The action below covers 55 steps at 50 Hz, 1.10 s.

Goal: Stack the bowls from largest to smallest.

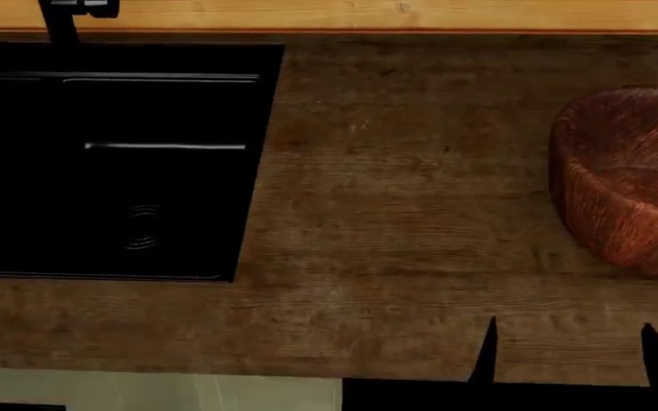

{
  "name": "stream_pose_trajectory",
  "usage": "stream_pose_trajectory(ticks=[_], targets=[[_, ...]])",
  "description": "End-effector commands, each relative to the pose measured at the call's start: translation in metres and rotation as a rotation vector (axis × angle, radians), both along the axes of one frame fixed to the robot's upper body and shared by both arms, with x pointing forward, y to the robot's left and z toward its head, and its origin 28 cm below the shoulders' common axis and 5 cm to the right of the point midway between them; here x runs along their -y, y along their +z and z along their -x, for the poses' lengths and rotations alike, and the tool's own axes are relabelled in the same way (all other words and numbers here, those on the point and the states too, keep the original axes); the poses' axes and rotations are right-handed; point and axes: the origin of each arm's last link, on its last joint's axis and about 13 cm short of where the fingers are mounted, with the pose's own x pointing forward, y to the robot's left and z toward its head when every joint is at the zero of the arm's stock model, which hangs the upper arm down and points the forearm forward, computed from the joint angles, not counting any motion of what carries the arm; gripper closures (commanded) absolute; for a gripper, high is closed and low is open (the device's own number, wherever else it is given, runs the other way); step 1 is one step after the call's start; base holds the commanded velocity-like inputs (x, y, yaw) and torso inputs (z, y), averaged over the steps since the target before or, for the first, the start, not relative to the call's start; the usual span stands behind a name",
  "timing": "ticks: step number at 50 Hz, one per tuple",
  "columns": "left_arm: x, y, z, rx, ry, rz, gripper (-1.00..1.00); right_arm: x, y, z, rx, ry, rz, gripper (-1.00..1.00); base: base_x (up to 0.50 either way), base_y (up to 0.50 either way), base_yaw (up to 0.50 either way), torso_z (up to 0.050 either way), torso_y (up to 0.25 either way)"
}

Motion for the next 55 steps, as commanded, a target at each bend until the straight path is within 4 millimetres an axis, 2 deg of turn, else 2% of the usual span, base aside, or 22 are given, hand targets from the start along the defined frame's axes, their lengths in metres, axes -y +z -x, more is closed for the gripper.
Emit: stream_pose_trajectory(ticks=[1,6,55], targets=[[-0.0001,0.0033,-0.0015,0.033,-0.001,0.031,1.0,0.001,0.0047,0.0001,0.029,-0.006,-0.019,-1.0,-0.5,-0.24,0.0,0.0,0.0],[-0.0007,0.0027,-0.0022,0.033,0.001,0.032,1.0,0.002,0.004,-0.0007,0.028,-0.012,-0.019,-1.0,-0.42,-0.29,0.0,0.0,0.0],[-0.0065,0.008,-0.0018,0.049,0.031,0.034,1.0,0.0027,0.0043,-0.0003,0.049,-0.02,-0.008,-1.0,0.02,-0.5,0.0,0.0,0.0]])
